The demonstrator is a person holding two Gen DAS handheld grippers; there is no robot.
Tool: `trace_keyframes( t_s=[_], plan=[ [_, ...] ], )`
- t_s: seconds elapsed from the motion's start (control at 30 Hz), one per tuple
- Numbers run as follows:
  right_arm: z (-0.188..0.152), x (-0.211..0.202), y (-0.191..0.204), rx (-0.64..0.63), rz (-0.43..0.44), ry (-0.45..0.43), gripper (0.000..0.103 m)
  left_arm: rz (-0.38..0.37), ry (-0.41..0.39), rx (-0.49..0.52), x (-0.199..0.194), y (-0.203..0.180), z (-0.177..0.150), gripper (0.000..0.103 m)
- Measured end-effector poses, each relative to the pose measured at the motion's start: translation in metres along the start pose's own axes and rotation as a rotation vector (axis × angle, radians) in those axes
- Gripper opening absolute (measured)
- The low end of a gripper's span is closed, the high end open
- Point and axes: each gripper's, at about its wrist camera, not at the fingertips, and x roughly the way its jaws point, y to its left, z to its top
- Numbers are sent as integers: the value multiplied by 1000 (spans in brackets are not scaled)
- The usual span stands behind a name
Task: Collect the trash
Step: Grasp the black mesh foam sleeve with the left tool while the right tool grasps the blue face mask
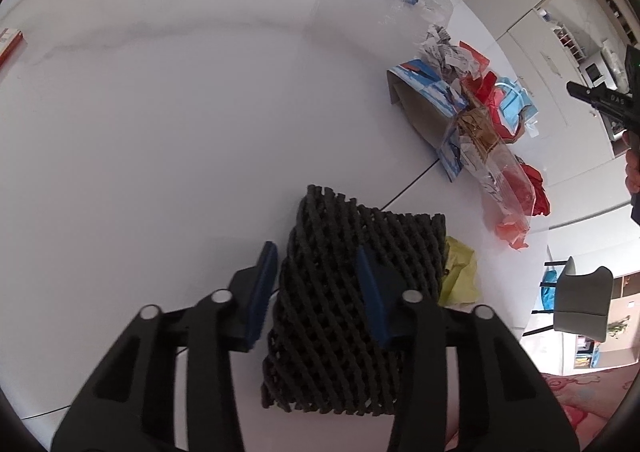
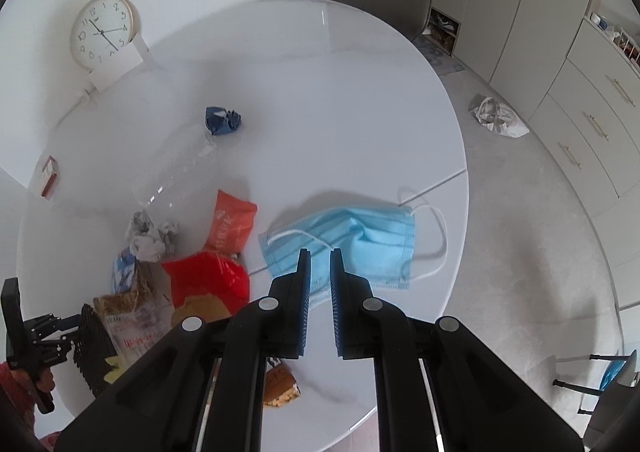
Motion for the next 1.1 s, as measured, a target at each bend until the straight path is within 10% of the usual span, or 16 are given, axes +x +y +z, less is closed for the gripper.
trace_keyframes(
  t_s=[0.2,0.53,0.6,0.67,1.1],
  plan=[
    [-4,33,-5,-39,-10,56,36,-4,-20,-5,2,-6,-3,23],
    [9,104,-15,-103,-92,191,46,20,-43,16,-8,-15,-9,13],
    [7,108,-10,-128,-96,209,39,20,-49,11,-9,-19,-9,13],
    [6,109,-4,-148,-86,222,11,18,-61,1,-13,-21,-11,13],
    [-29,-4,-28,2,12,-7,6,44,-191,8,-74,-63,-13,13]
  ],
)
